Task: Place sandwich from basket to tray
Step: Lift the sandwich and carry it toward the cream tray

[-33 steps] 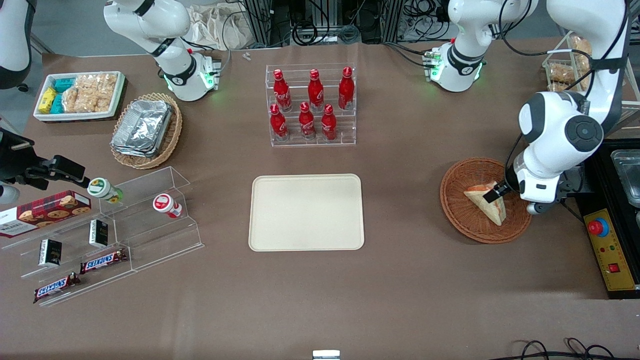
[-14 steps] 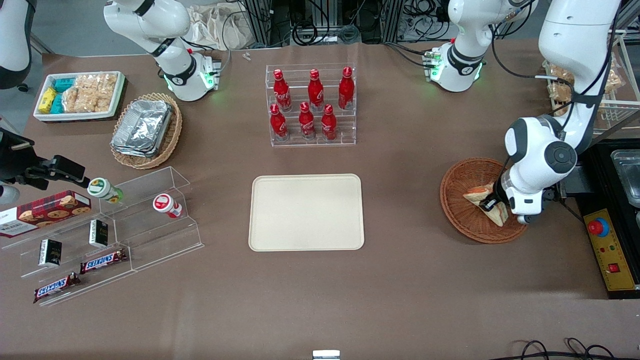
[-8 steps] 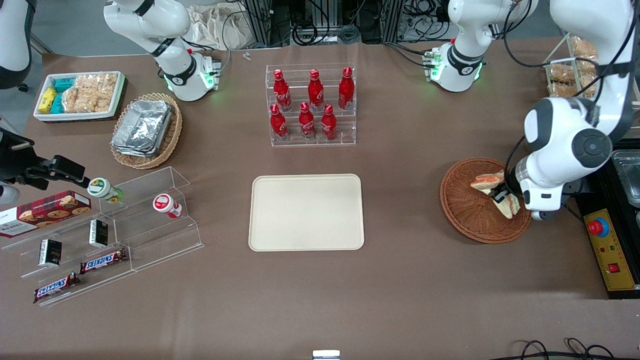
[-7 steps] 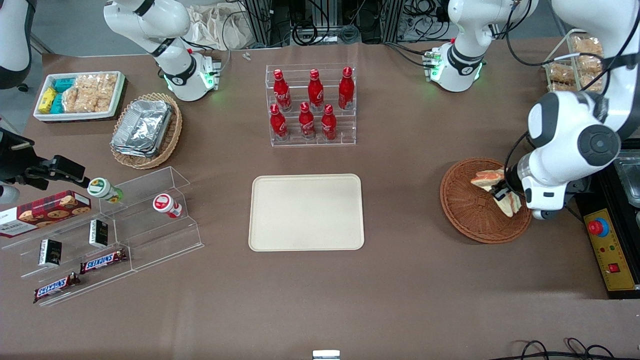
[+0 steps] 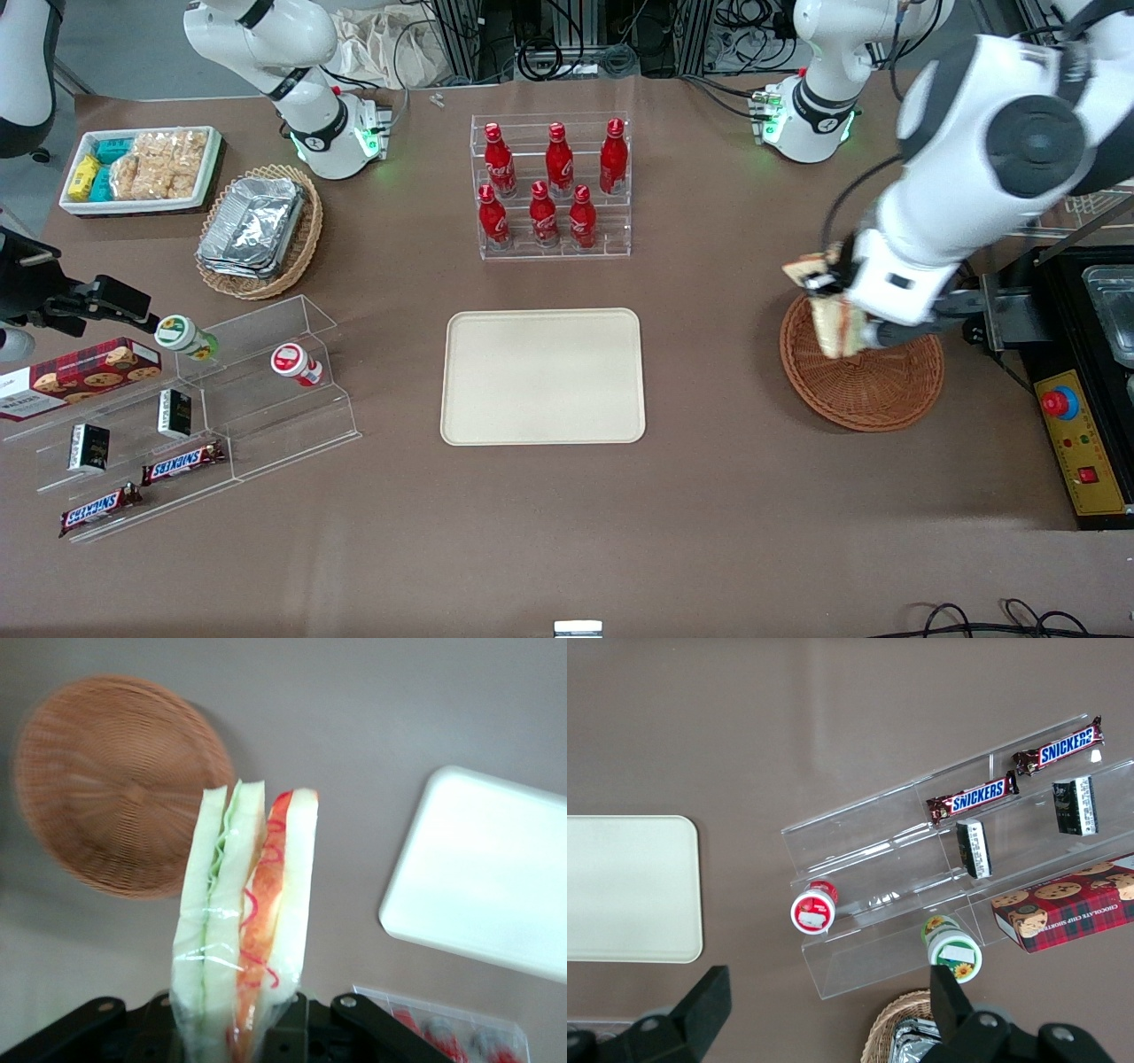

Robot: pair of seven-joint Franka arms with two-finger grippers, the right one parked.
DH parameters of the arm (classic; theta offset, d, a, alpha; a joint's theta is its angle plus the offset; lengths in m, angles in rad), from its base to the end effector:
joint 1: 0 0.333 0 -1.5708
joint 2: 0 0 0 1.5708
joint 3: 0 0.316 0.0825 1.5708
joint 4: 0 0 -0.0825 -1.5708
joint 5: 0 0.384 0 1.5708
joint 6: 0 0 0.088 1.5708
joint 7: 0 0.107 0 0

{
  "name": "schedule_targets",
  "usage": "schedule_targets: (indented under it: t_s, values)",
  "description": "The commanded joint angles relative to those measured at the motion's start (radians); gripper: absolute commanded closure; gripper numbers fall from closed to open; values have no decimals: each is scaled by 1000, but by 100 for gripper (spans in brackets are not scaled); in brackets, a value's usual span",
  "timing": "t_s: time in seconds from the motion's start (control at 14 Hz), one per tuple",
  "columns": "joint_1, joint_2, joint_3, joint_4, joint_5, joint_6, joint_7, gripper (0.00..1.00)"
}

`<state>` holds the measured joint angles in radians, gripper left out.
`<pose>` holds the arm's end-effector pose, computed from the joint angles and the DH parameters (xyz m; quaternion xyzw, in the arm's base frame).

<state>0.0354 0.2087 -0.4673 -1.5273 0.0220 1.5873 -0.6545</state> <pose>0.5608 -0.2291 0.5366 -0.9911 -0.1113 0.0726 0.0019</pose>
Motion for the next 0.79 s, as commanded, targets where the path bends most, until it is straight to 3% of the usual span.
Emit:
schedule_targets:
  t_s: [0.0,0.29,0.71]
  values:
    - [-76,138,-56,65,15,18,32,100]
    - [-227,317,-51,68,114,170,9,100]
    - [-285,492,-50,65,188,407,-59,100]
